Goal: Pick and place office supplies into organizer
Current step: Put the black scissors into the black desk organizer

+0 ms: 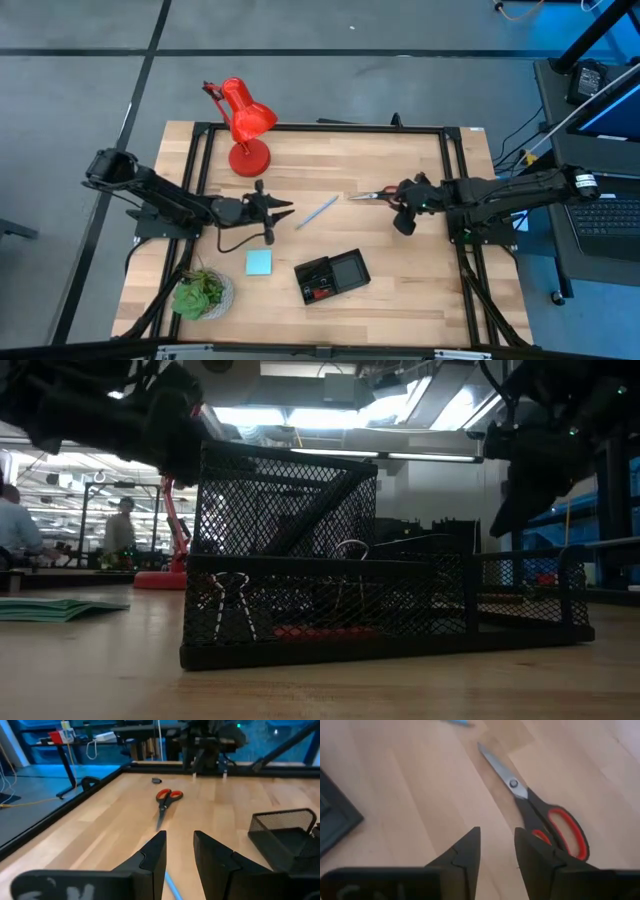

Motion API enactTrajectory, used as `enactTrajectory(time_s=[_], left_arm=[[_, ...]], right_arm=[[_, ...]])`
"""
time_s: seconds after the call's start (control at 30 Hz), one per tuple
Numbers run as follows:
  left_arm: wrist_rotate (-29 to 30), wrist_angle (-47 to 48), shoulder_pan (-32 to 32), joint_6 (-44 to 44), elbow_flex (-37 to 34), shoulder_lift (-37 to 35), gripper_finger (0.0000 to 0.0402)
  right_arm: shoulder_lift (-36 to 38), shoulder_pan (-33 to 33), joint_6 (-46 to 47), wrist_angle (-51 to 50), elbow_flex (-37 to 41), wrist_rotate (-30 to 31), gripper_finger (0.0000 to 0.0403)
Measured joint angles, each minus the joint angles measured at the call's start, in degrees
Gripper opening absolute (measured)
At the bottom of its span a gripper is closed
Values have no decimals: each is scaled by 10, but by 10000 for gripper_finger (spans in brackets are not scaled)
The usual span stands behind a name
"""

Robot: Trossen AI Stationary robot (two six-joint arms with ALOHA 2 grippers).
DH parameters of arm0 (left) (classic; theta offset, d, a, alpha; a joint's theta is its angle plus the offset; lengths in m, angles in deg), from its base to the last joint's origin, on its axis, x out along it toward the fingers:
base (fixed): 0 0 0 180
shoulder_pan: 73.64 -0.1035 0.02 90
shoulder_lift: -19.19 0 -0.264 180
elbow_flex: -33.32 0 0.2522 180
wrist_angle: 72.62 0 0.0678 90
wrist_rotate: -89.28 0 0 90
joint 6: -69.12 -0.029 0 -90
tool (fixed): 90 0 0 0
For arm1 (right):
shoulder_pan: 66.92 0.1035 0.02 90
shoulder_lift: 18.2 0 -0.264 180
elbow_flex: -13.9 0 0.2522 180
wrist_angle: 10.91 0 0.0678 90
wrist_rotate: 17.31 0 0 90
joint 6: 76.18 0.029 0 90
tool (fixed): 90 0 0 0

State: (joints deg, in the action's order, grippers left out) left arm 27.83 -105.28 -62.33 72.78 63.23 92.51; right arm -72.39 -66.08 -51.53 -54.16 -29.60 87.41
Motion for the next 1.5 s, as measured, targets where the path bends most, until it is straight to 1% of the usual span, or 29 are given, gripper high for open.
enactTrajectory(time_s=[0.2, 0.4, 0.63, 0.8, 1.07, 1.3, 1.5], left_arm=[[5, -57, 0, 6, -37, -13, 92], [5, -57, 0, 16, -37, -17, 92], [18, -57, 0, 16, -37, -17, 92], [19, -57, 0, 16, -36, -17, 92], [23, -57, 0, 16, -36, -17, 92], [58, -57, 0, 16, -36, -17, 92], [64, -57, 0, 16, -36, -17, 92]], right_arm=[[0, 0, -5, -28, 0, -1, 122], [0, -5, -12, -26, 0, -20, 122], [0, -48, -19, -26, 0, -19, 122], [0, -90, -25, -26, 0, -52, 122], [-1, -146, -30, -26, 0, -58, 122], [-1, -159, -69, -25, 0, -58, 122], [-1, -158, -72, -37, 0, -58, 123]])
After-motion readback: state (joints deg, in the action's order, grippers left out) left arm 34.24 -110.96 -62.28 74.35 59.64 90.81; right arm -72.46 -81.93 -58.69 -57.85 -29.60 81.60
